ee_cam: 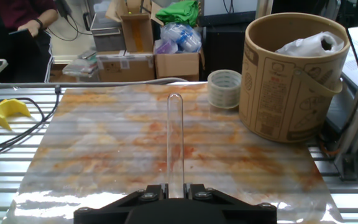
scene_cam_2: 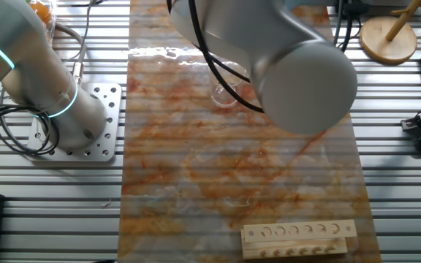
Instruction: Pour out the test tube
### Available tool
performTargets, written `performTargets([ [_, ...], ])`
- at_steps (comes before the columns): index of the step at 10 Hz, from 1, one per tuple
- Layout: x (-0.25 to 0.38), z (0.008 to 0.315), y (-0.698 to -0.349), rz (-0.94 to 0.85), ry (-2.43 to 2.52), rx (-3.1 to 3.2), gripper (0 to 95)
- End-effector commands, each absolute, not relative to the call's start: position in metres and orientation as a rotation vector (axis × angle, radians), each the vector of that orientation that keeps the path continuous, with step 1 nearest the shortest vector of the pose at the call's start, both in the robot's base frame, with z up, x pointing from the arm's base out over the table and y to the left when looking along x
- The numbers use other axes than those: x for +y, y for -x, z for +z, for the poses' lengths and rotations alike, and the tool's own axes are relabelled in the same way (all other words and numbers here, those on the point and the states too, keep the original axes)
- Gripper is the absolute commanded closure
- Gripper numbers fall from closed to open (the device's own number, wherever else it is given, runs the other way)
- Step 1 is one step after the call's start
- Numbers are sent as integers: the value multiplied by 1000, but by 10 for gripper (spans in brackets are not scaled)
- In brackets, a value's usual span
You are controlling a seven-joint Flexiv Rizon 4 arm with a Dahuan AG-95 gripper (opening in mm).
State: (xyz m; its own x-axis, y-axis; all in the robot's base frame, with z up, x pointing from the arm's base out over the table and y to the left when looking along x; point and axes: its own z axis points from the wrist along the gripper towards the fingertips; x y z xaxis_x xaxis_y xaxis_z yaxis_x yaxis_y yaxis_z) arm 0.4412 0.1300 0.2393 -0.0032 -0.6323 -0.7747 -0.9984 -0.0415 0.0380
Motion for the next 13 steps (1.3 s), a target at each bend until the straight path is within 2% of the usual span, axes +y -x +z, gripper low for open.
performTargets([
  [1, 130, 239, -441, 860, 1720, 1691, 950],
  [13, 131, 242, -440, 883, 1687, 1719, 950],
])
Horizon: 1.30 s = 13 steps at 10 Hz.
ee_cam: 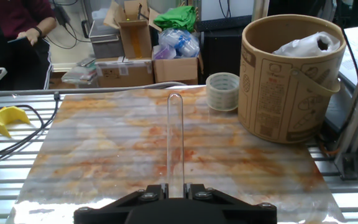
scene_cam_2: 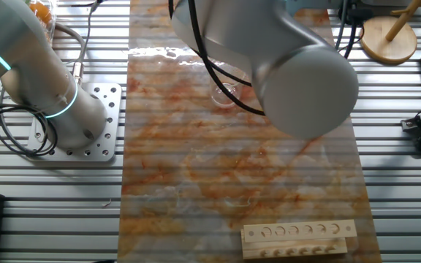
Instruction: Pour out the test tube
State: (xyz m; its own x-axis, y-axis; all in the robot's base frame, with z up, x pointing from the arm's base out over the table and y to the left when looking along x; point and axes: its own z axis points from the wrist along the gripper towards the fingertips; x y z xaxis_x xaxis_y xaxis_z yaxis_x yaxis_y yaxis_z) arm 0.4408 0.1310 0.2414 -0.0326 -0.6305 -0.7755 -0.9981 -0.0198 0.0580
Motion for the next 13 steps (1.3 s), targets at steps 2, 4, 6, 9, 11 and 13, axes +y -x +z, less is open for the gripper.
performTargets([
  [2, 131, 243, -440, 865, 1708, 1725, 950],
  [4, 131, 244, -439, 869, 1701, 1731, 950],
  [6, 132, 244, -439, 857, 1712, 1741, 950],
  [9, 132, 245, -438, 863, 1685, 1759, 950],
  [11, 132, 245, -438, 865, 1649, 1793, 950],
  [13, 131, 244, -437, 845, 1644, 1812, 950],
])
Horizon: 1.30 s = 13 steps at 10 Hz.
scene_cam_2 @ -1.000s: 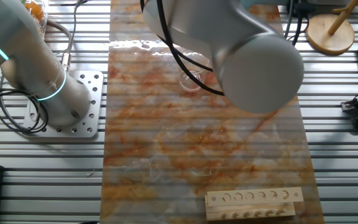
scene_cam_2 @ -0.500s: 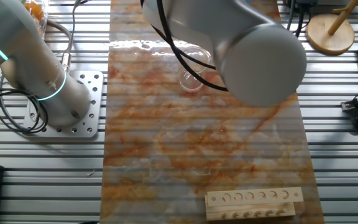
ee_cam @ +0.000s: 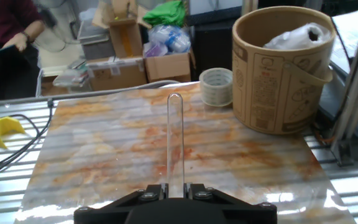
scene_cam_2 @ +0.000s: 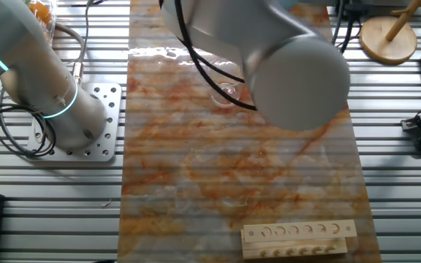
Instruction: Pour out the test tube
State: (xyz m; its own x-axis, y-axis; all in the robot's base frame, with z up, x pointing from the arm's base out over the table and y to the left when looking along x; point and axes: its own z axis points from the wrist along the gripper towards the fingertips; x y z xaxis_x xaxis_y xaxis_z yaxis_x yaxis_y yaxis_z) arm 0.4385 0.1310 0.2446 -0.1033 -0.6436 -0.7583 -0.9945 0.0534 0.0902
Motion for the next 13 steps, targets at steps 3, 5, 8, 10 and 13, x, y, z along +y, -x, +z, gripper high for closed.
performTargets([
  [3, 128, 242, -434, 858, 1629, 1804, 950],
  [5, 129, 242, -434, 880, 1688, 1805, 950],
  [8, 130, 244, -435, 837, 1716, 1864, 950],
  [10, 134, 251, -434, 817, 1710, 1939, 950],
  [13, 139, 259, -436, 748, 1745, 2024, 950],
])
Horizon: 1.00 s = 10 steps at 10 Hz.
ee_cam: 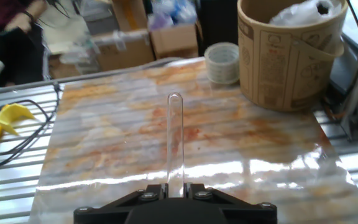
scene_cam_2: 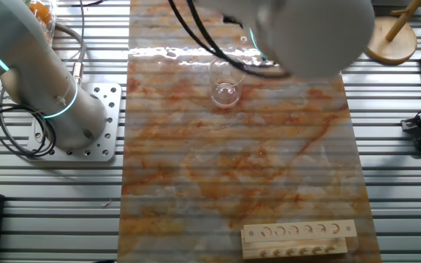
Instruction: Pour out the test tube
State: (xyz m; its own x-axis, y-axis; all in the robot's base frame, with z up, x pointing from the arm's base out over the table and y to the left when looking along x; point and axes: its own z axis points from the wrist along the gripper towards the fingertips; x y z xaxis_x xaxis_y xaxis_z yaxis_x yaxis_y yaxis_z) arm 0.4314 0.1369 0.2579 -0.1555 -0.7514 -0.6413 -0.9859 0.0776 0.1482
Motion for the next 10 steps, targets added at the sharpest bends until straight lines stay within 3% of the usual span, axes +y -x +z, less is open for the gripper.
performTargets([
  [1, 139, 260, -436, 742, 1746, 2034, 950],
  [10, 142, 264, -438, 564, 1832, 2251, 950],
])
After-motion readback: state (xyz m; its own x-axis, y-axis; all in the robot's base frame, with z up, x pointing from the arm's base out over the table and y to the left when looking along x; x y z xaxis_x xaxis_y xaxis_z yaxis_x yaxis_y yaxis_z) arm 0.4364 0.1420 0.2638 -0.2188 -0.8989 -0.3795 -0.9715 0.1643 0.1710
